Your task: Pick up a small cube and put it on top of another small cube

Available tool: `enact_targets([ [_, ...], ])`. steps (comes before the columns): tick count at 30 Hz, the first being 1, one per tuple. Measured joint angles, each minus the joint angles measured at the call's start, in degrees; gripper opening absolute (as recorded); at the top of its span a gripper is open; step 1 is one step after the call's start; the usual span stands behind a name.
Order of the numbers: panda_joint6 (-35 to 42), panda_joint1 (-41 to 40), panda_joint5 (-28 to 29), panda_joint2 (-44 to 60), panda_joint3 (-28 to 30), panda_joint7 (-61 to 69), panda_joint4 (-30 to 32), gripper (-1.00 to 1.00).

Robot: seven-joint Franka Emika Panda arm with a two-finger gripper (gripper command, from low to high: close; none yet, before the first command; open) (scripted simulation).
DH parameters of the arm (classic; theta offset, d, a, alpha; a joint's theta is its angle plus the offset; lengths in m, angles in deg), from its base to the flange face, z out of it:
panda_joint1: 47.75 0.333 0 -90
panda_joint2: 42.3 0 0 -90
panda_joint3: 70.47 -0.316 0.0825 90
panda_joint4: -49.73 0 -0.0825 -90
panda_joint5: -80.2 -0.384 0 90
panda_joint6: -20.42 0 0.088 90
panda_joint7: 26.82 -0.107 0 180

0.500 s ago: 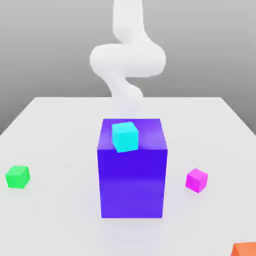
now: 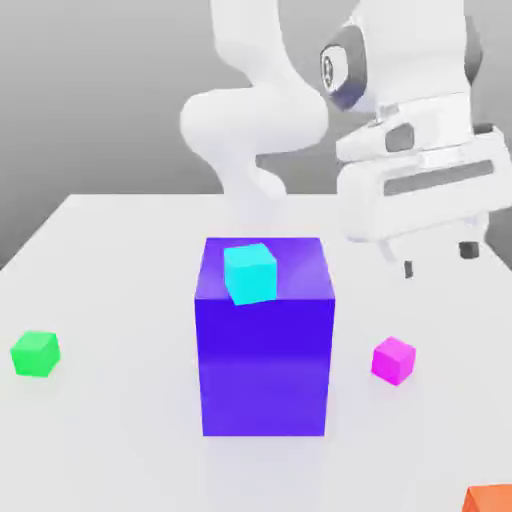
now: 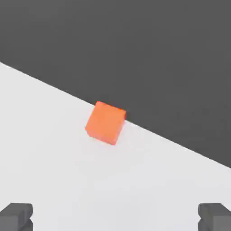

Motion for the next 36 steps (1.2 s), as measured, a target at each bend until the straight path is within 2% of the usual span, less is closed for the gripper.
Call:
enact_targets([
  [5,-7.00,3.77,1.93,8.57,-4.79,-0.41,7.42,0.00],
  [8,-11.49,4.50,7.27,14.12,-5.89,-3.63,10.05,0.00],
  [12,-18.02,9.46,16.69,22.38,1.09,-10.06,8.96,0.00],
  [15,-23.05,15.55,19.13,28.51,7.63,-12.13,7.87,0.00],
  [16,-24.13,16.73,19.21,29.81,8.77,-12.29,7.65,-1.00],
  [22,-24.68,17.30,19.51,30.45,9.34,-12.60,7.54,-1.00],
  [24,-22.97,15.78,19.14,28.39,7.84,-12.13,7.89,-1.00],
  [28,-16.81,12.46,12.87,20.75,2.93,-7.39,9.36,-1.00],
  [31,-11.88,13.48,8.58,14.62,2.33,-4.53,10.57,-1.00],
  [36,-11.66,11.81,8.60,11.42,3.55,-5.05,7.74,-1.00],
])
